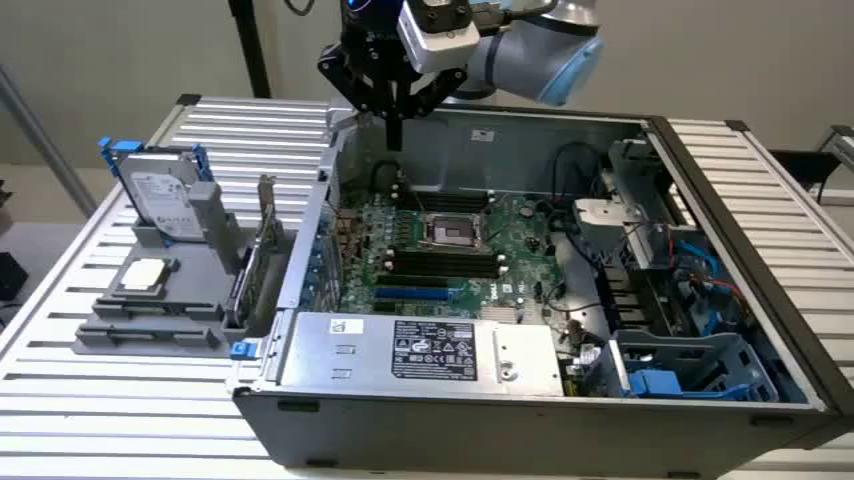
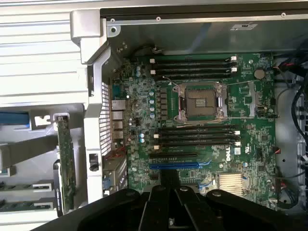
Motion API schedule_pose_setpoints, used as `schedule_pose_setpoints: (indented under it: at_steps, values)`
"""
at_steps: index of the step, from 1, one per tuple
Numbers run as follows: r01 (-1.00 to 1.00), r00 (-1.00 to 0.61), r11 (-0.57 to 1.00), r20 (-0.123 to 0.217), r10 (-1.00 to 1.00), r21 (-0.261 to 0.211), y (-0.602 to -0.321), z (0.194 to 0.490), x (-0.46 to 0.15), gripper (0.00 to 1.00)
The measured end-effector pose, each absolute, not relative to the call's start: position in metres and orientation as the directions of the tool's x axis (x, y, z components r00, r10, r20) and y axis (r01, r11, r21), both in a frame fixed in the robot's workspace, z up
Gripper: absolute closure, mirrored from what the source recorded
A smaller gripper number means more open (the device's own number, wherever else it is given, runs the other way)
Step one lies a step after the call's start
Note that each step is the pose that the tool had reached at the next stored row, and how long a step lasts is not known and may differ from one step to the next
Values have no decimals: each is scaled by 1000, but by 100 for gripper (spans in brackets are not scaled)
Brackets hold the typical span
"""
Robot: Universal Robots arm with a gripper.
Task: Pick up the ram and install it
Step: 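Reach for the ram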
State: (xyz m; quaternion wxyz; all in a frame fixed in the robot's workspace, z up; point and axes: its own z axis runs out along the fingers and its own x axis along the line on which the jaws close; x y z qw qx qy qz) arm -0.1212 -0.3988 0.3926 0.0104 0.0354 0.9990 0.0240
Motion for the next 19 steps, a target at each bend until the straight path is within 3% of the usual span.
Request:
schedule_pose_setpoints:
  at_steps: [19]
  values:
    - [70, -997, 996, -19, 71, 49, -406, 393, -139, 89]
